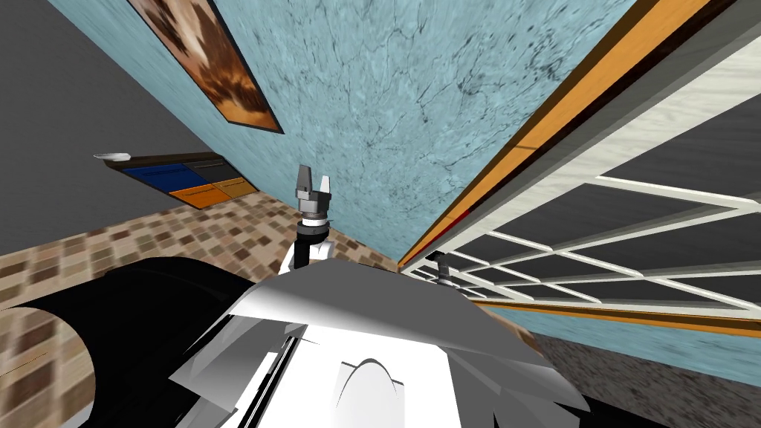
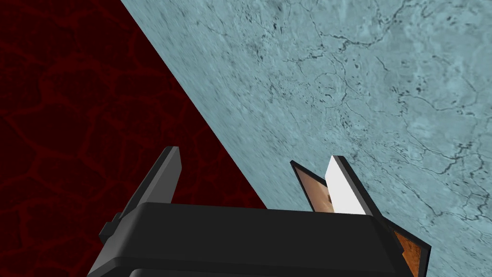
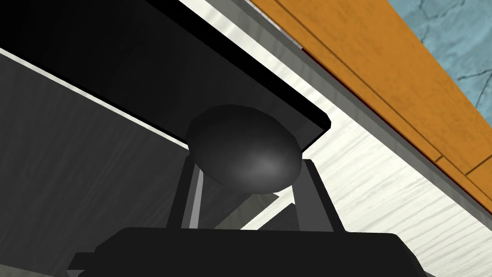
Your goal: Pull the door open
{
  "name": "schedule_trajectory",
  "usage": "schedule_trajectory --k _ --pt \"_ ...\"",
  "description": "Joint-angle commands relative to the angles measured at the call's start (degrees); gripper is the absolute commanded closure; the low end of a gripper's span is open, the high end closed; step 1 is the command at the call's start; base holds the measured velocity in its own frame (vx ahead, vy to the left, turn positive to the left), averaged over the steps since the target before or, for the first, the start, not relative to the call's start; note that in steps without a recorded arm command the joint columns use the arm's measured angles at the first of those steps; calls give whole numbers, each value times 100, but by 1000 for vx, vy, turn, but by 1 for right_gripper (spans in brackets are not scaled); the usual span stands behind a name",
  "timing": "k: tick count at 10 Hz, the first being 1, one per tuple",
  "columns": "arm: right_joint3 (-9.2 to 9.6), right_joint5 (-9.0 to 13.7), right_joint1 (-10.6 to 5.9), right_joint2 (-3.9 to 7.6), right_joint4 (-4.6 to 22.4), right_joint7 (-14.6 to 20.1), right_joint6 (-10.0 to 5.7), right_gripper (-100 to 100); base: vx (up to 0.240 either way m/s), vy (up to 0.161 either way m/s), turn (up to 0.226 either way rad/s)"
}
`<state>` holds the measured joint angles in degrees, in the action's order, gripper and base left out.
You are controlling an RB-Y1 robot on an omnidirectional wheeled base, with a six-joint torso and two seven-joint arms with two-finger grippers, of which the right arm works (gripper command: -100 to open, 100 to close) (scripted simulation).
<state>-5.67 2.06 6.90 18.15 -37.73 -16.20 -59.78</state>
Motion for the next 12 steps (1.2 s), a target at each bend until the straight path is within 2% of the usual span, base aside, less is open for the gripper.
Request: schedule_trajectory --k 1,2,4,7,11,12 --pt "58 89 -23 -20 22 286 16 100 -37 -25 48" --pt "58 89 -23 -20 22 323 16 100 -31 -14 32" --pt "130 255 -68 -20 35 691 53 100 -40 -17 72" --pt "166 338 -90 -20 42 1034 71 100 -37 -20 42" --pt "275 590 -158 -19 61 1710 127 100 -43 -20 58" --pt "275 590 -158 -19 61 1748 127 100 -30 -13 31"
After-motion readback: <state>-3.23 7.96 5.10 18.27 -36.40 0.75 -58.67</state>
